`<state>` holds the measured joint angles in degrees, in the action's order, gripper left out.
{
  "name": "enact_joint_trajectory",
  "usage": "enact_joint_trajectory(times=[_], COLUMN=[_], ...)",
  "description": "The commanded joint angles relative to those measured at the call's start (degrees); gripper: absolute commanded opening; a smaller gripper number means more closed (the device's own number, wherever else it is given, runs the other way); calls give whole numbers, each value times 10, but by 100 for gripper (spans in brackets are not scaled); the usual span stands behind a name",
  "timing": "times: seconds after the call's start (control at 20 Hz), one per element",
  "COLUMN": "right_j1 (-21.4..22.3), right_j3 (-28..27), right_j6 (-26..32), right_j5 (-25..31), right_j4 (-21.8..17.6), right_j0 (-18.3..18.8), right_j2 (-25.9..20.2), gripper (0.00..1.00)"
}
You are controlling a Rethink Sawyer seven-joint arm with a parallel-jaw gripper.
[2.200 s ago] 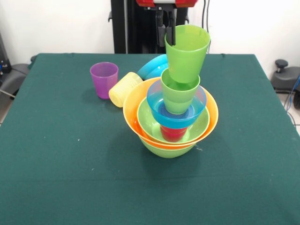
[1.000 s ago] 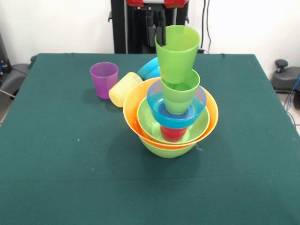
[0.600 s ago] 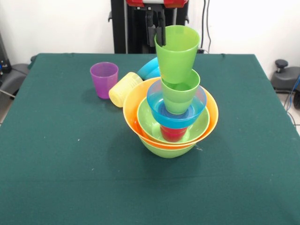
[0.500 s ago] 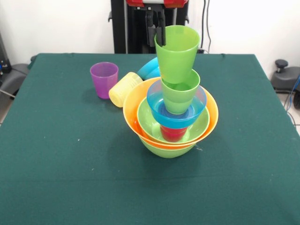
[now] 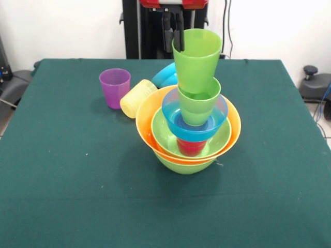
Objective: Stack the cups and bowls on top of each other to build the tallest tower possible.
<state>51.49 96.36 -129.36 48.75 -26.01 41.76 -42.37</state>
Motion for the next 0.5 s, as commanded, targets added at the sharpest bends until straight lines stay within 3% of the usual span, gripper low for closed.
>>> enact_joint_trajectory(times=[0.05, 0.15, 0.2, 0.5], right_j1=[-24, -24, -24, -26], right_j3=[20, 19, 19, 12], right_j6=[47, 47, 49, 68], right_j5=[-33, -33, -33, -24], right_j4=[-41, -41, -41, -37], right_j0=[-18, -19, -19, -15], right_j2=[24, 24, 25, 18], gripper=[0, 0, 100, 100])
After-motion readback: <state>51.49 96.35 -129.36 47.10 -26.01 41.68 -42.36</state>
